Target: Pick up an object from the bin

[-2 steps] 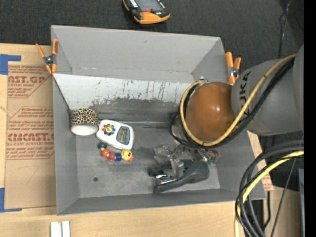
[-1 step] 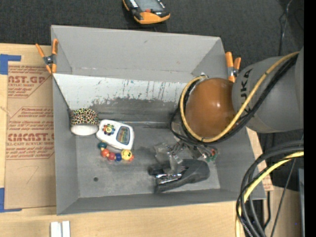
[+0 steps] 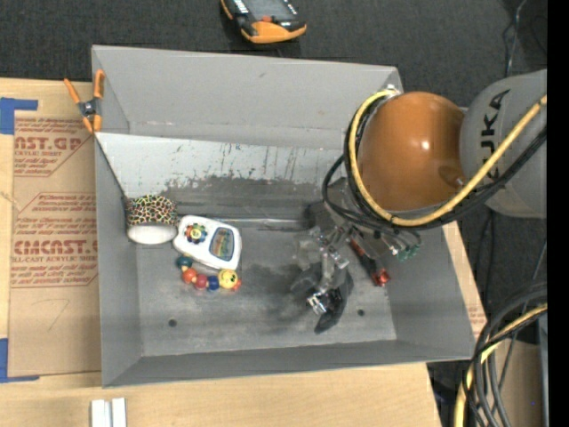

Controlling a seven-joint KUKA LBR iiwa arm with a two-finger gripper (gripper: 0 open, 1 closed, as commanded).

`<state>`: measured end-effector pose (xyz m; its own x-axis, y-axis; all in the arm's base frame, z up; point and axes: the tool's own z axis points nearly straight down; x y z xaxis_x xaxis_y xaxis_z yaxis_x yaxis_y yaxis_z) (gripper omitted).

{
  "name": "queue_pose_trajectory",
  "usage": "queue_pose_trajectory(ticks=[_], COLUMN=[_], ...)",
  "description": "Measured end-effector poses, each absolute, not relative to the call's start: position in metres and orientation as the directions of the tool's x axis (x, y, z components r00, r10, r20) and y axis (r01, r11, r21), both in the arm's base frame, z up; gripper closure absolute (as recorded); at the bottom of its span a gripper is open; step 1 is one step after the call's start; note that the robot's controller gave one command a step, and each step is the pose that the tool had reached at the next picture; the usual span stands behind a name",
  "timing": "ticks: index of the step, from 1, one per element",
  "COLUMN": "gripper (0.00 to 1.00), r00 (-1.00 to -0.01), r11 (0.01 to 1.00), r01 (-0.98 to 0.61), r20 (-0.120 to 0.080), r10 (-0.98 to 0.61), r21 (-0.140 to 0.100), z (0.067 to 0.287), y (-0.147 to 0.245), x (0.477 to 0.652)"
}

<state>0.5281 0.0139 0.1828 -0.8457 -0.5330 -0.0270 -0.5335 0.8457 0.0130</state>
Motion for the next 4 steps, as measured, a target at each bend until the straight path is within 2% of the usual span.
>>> queue_pose_trajectory(ticks=[1, 2, 3, 4], gripper=[1.0, 1.0, 1.0, 1.0], r00=[-0.846, -0.55, -0.618, -0.484], r11=[0.846, 0.551, 0.619, 0.486], r01=[-0.533, -0.834, -0.785, -0.874], r20=[-0.027, -0.047, -0.036, -0.054], r10=[-0.533, -0.834, -0.785, -0.873], r21=[0.013, -0.01, -0.001, -0.023], z=[0.183, 0.14, 0.144, 0.233], y=[0.014, 0.009, 0.02, -0.002], x=[0.528, 0.49, 0.5, 0.487])
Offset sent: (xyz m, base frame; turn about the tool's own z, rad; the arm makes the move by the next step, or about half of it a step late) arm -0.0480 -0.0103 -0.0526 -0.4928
